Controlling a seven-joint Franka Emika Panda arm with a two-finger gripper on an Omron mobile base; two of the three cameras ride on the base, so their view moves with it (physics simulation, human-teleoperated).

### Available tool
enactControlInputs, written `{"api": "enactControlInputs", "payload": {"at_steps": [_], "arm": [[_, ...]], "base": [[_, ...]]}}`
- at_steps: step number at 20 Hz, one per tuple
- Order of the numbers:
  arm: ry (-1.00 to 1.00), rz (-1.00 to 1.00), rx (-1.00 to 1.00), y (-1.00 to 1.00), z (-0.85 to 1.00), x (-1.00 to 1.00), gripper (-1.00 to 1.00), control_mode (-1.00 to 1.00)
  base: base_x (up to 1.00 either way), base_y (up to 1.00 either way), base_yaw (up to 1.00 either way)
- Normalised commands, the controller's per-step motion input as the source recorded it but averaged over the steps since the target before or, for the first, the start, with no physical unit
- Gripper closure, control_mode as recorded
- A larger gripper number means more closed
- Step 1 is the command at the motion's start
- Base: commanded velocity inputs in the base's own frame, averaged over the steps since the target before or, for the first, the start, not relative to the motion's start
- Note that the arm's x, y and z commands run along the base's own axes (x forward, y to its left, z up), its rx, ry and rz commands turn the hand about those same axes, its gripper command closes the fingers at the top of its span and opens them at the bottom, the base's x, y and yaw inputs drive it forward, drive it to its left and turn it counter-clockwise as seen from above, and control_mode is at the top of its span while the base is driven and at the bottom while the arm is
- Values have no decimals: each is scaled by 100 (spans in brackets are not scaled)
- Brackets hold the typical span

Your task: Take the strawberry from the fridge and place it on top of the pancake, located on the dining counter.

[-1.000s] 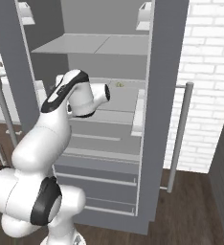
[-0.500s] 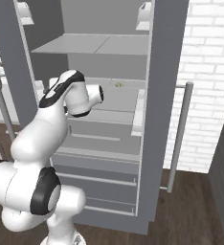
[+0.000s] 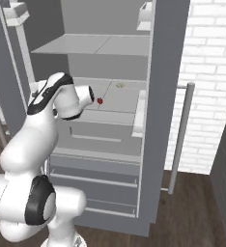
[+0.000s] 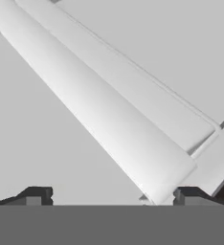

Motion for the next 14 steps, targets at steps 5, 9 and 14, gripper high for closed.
{"api": "enactControlInputs", "payload": {"at_steps": [5,9,14], "arm": [[0,0,0,71,-2,-16,-100,-100],[0,-1,-1,85,0,-2,-100,-100],[0,-2,-2,70,0,0,-100,-100]], "base": [[0,0,0],[0,0,0],[0,0,0]]}}
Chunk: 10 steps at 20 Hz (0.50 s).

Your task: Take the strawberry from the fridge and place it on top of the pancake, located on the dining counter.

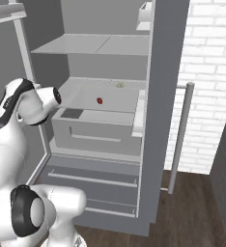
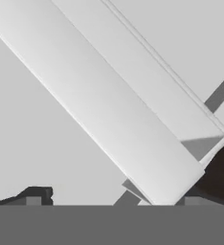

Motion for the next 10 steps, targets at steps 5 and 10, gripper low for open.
{"api": "enactControlInputs", "payload": {"at_steps": [5,10], "arm": [[0,-2,-1,21,0,0,-100,-100],[0,0,-4,8,4,0,-100,-100]], "base": [[0,0,0],[0,0,0]]}}
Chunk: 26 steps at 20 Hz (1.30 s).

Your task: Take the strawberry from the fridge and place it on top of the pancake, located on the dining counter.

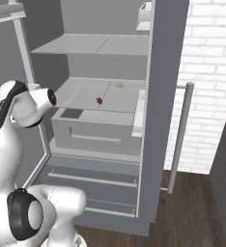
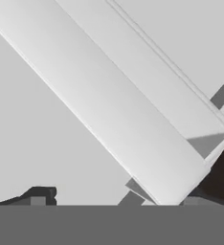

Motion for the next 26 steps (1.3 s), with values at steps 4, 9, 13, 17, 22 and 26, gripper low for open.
{"api": "enactControlInputs", "payload": {"at_steps": [4,9,13,17,22,26], "arm": [[-3,0,-16,-69,1,0,-100,-100],[-13,0,-18,-95,4,0,-100,-100],[-33,10,-40,-91,-2,0,-100,-100],[-31,20,-55,-99,-14,0,-100,-100],[-7,23,-73,-96,-29,-7,-100,-100],[0,26,-85,-53,-83,-28,-100,-100]], "base": [[0,0,0],[0,0,0],[0,0,0],[0,0,0],[0,0,0],[0,0,0]]}}
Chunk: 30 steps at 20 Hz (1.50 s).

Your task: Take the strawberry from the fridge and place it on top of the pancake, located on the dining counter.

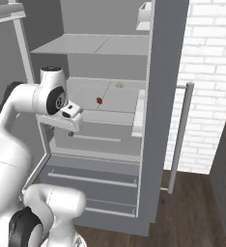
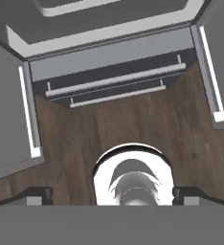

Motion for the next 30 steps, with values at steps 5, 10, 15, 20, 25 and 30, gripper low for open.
{"api": "enactControlInputs", "payload": {"at_steps": [5,10,15,20,25,30], "arm": [[-10,34,-11,-39,-53,-49,-100,-100],[-2,12,0,0,-7,-10,-100,-100],[-1,4,0,4,-23,0,-100,-100],[-3,-5,4,0,-18,-5,-100,-100],[-9,-7,12,0,0,-31,-100,-100],[0,-3,-2,0,-1,-10,-100,-100]], "base": [[0,0,0],[0,0,0],[0,0,0],[0,0,0],[0,0,0],[0,0,0]]}}
